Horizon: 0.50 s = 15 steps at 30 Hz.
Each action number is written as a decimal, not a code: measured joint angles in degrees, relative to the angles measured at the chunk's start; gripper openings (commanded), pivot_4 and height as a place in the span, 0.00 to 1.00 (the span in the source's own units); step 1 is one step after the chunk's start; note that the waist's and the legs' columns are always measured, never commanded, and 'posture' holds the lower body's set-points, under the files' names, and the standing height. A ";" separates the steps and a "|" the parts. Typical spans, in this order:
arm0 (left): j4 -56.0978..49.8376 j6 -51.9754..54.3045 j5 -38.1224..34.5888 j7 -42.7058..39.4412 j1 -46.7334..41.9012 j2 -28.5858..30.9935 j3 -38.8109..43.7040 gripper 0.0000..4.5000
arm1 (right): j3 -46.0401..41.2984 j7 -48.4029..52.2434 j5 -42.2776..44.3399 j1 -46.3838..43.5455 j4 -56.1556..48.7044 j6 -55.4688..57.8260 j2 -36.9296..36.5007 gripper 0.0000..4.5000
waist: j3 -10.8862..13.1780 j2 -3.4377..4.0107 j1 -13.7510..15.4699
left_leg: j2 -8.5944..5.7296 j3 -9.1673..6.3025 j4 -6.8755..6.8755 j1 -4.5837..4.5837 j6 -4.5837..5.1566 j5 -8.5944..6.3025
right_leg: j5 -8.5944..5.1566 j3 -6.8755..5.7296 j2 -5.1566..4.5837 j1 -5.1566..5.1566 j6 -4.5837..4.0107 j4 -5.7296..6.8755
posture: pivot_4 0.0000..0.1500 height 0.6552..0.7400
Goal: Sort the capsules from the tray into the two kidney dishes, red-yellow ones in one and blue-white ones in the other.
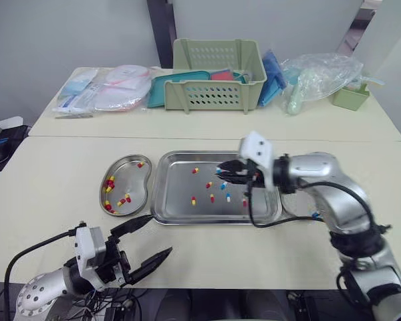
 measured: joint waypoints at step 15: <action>1.98 -2.57 0.26 -7.96 -3.45 2.01 -4.93 1.00 | -23.98 -0.26 6.00 27.77 -4.93 -0.24 -21.52 0.12 | 0.00 -0.02 0.86 | -0.01 0.12 0.00 -0.07 0.02 -0.01 | 0.01 -0.02 -0.02 0.12 0.01 -0.28 | 1.00 1.00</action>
